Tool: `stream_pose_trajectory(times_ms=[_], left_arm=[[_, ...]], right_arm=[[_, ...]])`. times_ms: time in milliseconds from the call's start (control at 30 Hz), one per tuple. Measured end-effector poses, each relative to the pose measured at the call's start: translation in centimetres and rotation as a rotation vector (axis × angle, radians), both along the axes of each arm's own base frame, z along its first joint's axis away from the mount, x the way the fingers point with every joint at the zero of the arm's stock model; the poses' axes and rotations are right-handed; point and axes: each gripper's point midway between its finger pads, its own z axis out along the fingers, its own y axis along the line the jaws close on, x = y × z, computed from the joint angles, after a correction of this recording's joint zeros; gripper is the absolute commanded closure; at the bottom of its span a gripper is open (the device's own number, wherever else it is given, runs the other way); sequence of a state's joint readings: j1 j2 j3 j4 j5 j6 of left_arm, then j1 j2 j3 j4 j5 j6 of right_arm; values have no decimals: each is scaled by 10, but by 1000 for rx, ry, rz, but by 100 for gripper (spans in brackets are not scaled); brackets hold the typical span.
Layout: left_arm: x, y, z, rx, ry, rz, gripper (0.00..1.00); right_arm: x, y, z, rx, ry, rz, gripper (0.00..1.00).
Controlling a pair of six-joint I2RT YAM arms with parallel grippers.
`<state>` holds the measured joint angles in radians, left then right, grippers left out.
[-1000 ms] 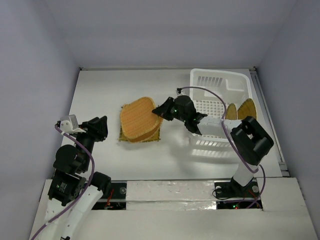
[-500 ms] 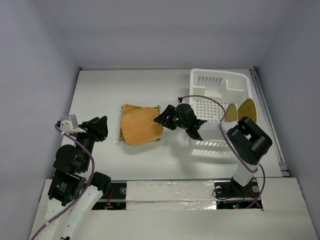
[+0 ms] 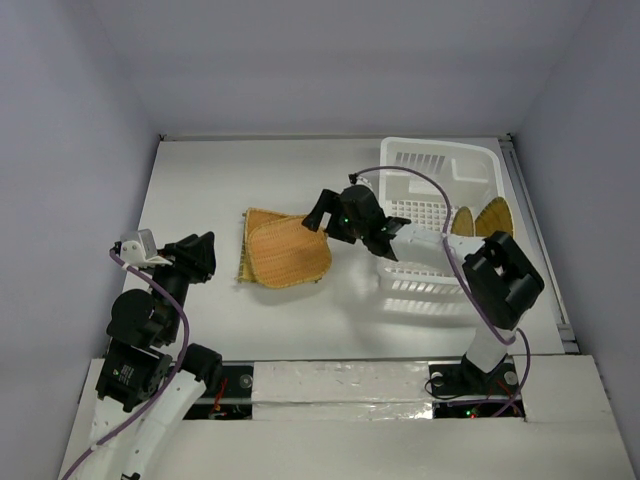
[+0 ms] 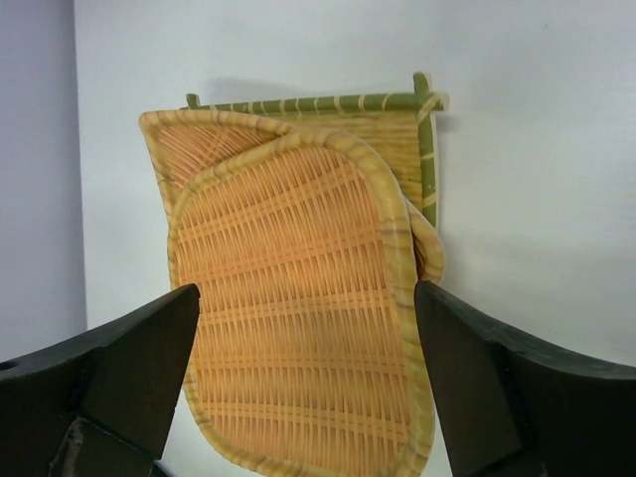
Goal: Unload the plates from the dish rack
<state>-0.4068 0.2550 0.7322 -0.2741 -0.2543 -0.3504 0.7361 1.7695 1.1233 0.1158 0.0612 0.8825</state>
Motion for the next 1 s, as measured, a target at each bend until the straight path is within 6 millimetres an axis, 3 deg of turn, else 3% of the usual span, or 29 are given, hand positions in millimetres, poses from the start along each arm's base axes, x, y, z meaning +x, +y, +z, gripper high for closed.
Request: stream_pose_trajectory(times_ms=[100, 200, 300, 333, 400, 467, 533, 633, 733, 800, 900, 933, 1000], left_arm=[[0, 0, 0, 0, 0, 0, 64], [0, 0, 0, 0, 0, 0, 63], [0, 0, 0, 0, 0, 0, 63], [0, 0, 0, 0, 0, 0, 64], [0, 0, 0, 0, 0, -3, 64], [0, -1, 0, 0, -1, -4, 69], [-1, -1, 1, -1, -3, -7, 74], [-3, -1, 2, -4, -11, -10, 89], [-6, 0, 4, -12, -25, -11, 97], [-8, 1, 6, -15, -35, -11, 97], [-12, 1, 9, -22, -51, -20, 93], [-13, 0, 10, -25, -56, -26, 91], [-15, -2, 11, -26, -60, -39, 84]], right_arm=[[8, 2, 13, -59, -23, 11, 4], [13, 4, 20, -110, -47, 23, 14], [5, 0, 17, -163, -48, 37, 55], [2, -4, 17, -188, -47, 40, 85], [-3, -17, 31, -226, -70, 23, 100], [-8, -34, 62, -243, -123, -19, 100], [-14, -60, 110, -248, -210, -84, 100], [-26, -117, 189, -241, -331, -237, 100], [-41, -195, 239, -281, -373, -441, 100], [-51, -249, 242, -361, -341, -571, 100], [-74, -322, 229, -528, -242, -736, 100], [-81, -339, 223, -580, -205, -769, 94], [-93, -362, 213, -673, -129, -805, 65]])
